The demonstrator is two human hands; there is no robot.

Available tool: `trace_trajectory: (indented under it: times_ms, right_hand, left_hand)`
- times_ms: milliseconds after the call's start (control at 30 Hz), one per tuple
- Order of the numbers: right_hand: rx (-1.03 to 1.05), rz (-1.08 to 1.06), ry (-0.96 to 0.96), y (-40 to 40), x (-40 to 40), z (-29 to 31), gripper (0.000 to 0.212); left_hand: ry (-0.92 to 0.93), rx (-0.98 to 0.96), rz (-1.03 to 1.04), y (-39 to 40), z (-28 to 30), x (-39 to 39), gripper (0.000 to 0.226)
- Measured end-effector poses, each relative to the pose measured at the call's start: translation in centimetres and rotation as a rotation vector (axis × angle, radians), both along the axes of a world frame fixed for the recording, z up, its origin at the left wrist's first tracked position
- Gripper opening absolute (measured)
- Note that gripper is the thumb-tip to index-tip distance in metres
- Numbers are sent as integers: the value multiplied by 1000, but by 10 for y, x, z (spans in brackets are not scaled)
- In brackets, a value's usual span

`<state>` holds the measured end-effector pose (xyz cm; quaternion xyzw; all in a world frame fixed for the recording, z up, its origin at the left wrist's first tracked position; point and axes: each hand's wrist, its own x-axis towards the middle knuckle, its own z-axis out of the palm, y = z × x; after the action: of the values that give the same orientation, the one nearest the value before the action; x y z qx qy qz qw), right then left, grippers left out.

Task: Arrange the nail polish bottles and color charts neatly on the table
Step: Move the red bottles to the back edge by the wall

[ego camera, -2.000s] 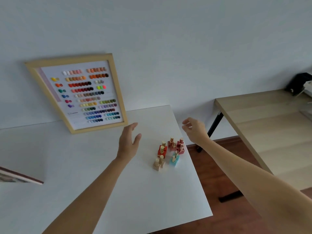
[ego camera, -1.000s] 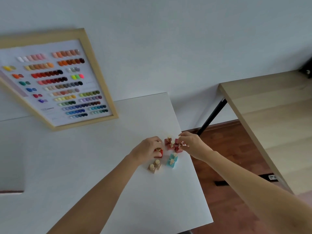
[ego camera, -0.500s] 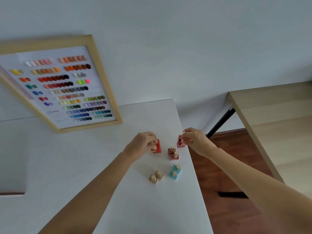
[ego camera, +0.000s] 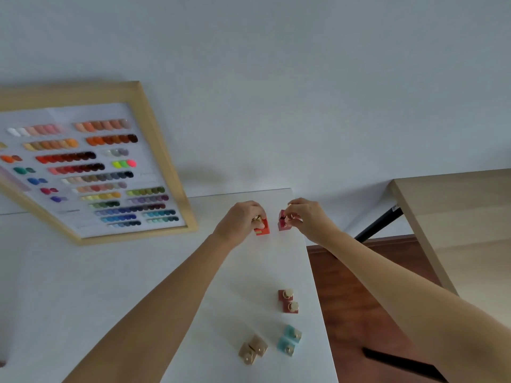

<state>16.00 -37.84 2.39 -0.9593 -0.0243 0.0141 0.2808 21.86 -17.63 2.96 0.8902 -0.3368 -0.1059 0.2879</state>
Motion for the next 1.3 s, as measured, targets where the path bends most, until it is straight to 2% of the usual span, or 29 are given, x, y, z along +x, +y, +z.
trace_trajectory:
  times_ms: [367,533,600,700,833,933,1000,1133,1300]
  right_hand:
    - [37,43,-4,-3,33,-17,20]
    - [91,-1,-1,-3,32,-21,24]
    - [94,-12,5,-1,31,-23,35]
    - [110,-56,35,1,25,-25,65]
    - [203,-266,68,9,11,-40,86]
    - [270,-389,202,16,6,-55,81]
    - [315,-452,212,21,7,-61,71]
    - [300,-491,127,27,15,-65,39]
    - [288,-501,92,24,26,-71,28]
  left_hand:
    - [-10,39,10,-17,-16,29,19]
    - [-51,53,71,-20,-20,27,53]
    - [-61,80,72,-20,-22,25,70]
    - [-69,46,114,-18,-28,19,91]
    - [101,-57,278,-13,-44,10,104]
    - [237,-40,390,-12,-61,4,97]
    - [270,-72,432,-15,-69,2,85]
    - [206,-186,461,-26,-73,3,46]
    - [178,-237,490,-38,-75,8,35]
